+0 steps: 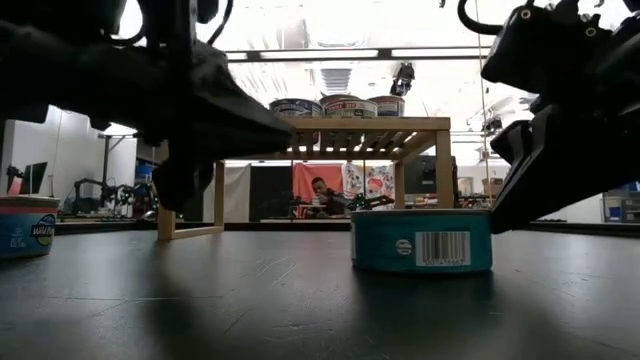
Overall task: Stack canned seafood by type on shelf
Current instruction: Put the light green tuna can on the shelf aligned with the other green tuna can
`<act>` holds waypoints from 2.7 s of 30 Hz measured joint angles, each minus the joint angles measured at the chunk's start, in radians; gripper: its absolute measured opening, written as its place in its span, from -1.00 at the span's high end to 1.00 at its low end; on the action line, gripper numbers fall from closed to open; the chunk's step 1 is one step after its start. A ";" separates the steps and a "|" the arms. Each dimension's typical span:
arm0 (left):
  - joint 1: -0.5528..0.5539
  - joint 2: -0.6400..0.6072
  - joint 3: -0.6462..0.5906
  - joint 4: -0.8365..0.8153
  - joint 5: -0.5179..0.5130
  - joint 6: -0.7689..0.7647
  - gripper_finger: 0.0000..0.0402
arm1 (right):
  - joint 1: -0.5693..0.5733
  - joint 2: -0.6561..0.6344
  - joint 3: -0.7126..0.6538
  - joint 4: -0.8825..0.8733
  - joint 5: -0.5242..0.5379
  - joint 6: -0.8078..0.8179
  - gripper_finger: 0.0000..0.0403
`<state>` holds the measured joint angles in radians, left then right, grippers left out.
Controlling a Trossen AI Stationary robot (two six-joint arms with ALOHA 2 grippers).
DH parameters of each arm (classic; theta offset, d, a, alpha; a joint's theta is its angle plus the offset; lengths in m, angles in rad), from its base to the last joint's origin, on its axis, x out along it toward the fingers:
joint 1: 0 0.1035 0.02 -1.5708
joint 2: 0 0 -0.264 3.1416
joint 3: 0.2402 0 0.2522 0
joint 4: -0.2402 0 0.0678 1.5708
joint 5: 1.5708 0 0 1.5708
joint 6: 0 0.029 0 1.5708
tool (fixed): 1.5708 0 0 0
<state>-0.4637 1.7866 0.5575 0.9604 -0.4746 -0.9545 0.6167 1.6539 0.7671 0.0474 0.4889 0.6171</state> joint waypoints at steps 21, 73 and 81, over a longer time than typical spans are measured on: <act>0.009 0.006 0.195 -0.459 0.144 -0.331 0.03 | 0.000 0.001 0.005 0.041 -0.045 -0.035 0.95; 0.013 0.174 0.214 -0.286 0.125 -0.341 -0.04 | 0.052 0.013 0.008 0.223 0.178 -0.265 0.95; 0.013 0.174 0.220 -0.284 0.118 -0.336 -0.04 | 0.046 0.048 0.007 0.220 0.158 -0.213 0.95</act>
<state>-0.4511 1.9610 0.7773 0.6760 -0.3561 -1.2905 0.6629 1.7022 0.7742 0.2669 0.6468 0.4044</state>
